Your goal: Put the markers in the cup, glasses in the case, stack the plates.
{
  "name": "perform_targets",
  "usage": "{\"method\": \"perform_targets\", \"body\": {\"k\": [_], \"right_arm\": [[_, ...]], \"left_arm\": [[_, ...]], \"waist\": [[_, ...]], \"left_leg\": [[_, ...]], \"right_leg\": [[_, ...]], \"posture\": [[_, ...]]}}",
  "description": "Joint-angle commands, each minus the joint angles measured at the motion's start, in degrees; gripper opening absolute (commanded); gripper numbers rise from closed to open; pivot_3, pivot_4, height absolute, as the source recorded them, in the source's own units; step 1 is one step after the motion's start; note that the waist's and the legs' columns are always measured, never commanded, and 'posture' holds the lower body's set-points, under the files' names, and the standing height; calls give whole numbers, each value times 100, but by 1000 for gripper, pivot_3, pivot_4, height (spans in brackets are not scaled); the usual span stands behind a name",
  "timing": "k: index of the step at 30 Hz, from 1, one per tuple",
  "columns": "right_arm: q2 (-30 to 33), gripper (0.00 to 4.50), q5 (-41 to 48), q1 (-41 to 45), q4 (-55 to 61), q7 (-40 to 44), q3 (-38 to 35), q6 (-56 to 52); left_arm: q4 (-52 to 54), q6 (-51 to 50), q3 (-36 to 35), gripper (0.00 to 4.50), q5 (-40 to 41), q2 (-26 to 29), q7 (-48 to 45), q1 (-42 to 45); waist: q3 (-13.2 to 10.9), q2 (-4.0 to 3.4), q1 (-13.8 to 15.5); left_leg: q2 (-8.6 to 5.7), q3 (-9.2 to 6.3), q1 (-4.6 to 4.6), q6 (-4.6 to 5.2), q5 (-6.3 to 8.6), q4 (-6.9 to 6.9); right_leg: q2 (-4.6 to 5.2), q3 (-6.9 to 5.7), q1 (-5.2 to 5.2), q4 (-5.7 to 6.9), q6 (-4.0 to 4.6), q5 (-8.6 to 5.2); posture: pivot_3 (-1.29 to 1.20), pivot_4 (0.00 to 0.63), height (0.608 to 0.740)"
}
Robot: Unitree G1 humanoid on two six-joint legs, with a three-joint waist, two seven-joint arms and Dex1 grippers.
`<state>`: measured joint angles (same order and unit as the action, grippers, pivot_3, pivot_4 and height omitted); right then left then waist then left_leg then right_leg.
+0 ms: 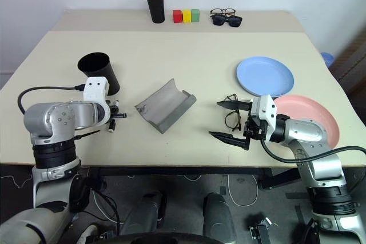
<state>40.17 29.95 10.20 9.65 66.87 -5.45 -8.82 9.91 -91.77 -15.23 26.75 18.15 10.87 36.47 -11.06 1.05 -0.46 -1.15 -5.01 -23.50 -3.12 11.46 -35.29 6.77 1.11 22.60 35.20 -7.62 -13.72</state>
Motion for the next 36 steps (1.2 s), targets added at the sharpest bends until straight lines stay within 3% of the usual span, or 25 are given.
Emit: {"method": "perform_targets", "body": {"k": [1, 8, 14, 23, 29, 36], "right_arm": [[-2, 4500, -16, 147, -63, -22, -139, 158], [-70, 4500, -59, 323, -339, -40, -98, 267], [-214, 4500, -1, 606, -635, -140, -102, 249], [-435, 4500, -167, 945, -978, -109, 12, 449], [-492, 4500, -206, 1066, -1097, -141, -20, 500], [-518, 4500, -252, 1038, -1025, -248, -61, 483]], "left_arm": [[453, -73, 347, 25, 199, 146, -385, -84], [1757, 329, 783, 25, 372, 661, -1203, -359], [1953, 2601, 957, 25, -545, 1013, -1269, -9], [-7, 6709, 631, 25, -2346, 892, -357, 603], [-1462, 7820, 397, 25, -3051, 813, 474, 637], [-2759, 8648, 589, 25, -3173, 332, 608, 901]], "waist": [[-2, 2, -14], [-15, 16, -37], [-17, 18, -22], [-17, 18, -31], [-17, 18, -22], [-20, 23, 10]], "left_leg": [[0, 0, 0, 0, 0, 0], [1, 0, -5, 0, 0, 16], [1, 2, -7, -1, 0, 14], [1, 5, -9, 1, -1, 22], [0, 6, -10, 1, -1, 21], [-3, 6, -12, 1, -2, 8]], "right_leg": [[0, 0, 1, -1, 0, 0], [-1, 1, 14, -2, 8, 4], [0, 2, 13, -5, 8, 3], [0, 4, 15, -13, 8, 6], [0, 3, 14, -10, -17, 15], [0, 3, 7, -10, -36, 26]], "posture": [[0, 150, 740], [0, 150, 740], [0, 150, 740], [0, 150, 740], [0, 150, 740], [0, 150, 740]]}}
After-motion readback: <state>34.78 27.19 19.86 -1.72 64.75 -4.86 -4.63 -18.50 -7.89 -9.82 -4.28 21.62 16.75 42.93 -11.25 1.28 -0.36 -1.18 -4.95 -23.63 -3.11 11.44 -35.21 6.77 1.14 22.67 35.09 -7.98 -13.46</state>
